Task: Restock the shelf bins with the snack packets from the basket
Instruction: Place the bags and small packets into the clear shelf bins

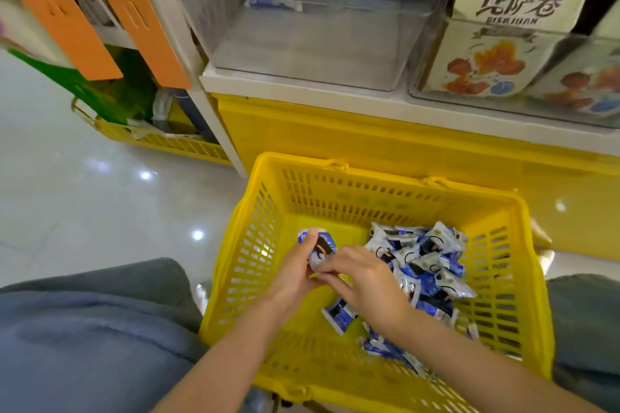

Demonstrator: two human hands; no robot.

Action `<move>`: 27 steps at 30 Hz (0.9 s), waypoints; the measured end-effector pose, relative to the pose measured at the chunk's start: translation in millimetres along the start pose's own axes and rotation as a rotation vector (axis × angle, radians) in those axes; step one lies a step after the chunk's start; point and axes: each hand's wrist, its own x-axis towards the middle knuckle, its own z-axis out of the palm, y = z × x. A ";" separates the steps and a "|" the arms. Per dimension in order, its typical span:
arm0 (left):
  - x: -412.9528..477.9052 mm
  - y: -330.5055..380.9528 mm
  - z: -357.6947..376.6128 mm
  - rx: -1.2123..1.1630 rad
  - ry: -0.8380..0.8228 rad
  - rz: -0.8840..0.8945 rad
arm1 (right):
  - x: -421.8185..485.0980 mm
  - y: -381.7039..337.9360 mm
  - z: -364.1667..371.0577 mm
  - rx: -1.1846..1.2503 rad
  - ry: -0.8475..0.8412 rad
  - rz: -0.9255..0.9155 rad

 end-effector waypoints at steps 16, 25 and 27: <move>6.6 -18.2 -4.0 0.201 0.106 0.105 | -103.7 117.8 -1.5 -0.264 -0.958 0.571; 3.8 -25.5 -3.0 0.325 0.102 0.122 | -98.9 101.8 7.1 -0.204 -0.778 0.671; 1.6 -28.4 -2.9 0.365 0.098 0.107 | -99.5 99.1 4.8 -0.117 -0.732 0.727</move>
